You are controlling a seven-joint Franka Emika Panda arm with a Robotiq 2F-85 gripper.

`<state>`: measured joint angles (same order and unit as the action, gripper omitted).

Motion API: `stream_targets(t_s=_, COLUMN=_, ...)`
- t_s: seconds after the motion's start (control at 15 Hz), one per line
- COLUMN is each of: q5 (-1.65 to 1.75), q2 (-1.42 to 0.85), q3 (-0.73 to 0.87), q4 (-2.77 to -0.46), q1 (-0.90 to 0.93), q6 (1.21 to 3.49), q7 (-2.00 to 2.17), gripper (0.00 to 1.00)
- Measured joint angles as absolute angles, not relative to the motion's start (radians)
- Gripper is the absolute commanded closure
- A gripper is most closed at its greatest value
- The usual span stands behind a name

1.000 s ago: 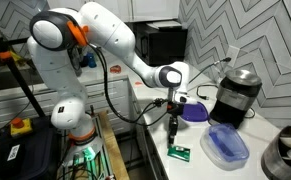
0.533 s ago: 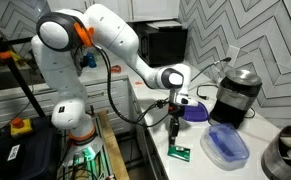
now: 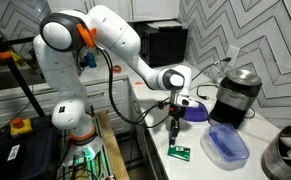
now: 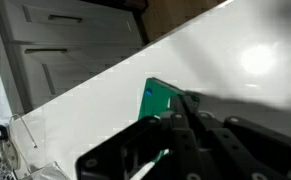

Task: Move the green object to the left

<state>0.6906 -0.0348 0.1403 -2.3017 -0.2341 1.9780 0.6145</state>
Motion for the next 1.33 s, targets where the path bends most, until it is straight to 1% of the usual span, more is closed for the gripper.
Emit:
stream_targets(t_s=0.33, q5=0.691, q2=-0.028, q3=0.157, q4=-2.28, q1=-0.234, q6=1.978, q7=0.614, gripper=0.99)
stream_targets(t_s=0.6, q5=0.69, q2=0.028, q3=0.181, q4=-2.255, q1=-0.235, q6=1.99, q7=0.613, gripper=0.99)
stream_targets(t_s=0.93, q5=0.617, q2=0.144, q3=0.215, q4=-2.252, q1=-0.25, q6=2.153, q7=0.611, gripper=0.99)
stream_targets(t_s=1.2, q5=0.465, q2=0.191, q3=0.232, q4=-2.259, q1=-0.268, q6=2.254, q7=0.608, gripper=0.99)
stream_targets(t_s=1.33, q5=0.407, q2=0.21, q3=0.233, q4=-2.277, q1=-0.276, q6=2.34, q7=0.61, gripper=0.99)
